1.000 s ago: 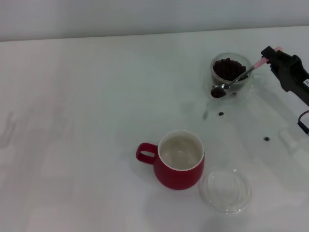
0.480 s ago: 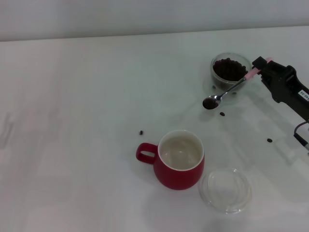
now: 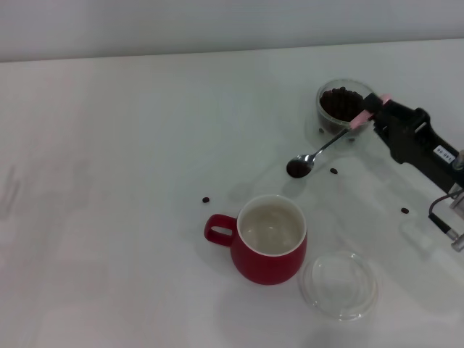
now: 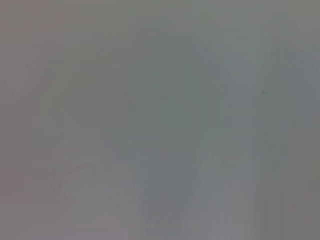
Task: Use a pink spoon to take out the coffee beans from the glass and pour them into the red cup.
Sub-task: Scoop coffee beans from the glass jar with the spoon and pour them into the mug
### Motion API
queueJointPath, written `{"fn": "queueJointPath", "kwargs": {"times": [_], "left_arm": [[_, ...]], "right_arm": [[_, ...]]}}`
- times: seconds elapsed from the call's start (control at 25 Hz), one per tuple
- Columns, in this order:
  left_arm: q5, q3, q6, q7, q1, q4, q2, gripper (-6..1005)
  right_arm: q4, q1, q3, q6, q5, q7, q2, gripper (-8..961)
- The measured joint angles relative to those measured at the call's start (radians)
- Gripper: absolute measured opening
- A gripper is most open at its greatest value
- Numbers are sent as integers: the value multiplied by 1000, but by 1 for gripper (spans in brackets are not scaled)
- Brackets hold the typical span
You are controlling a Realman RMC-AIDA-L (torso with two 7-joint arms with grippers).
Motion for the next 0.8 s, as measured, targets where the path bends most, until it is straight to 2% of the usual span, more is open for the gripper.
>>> {"fn": "queueJointPath", "kwargs": {"times": [0.44,0.8], "left_arm": [[5,0,2,0,-2,0,1,745],[6,0,15,0,0,-3,0,745]], "right_arm": [[43,9,-9,54,-44,-28,8,147],[28,35,-20,80,-102,-78,7,147]]}}
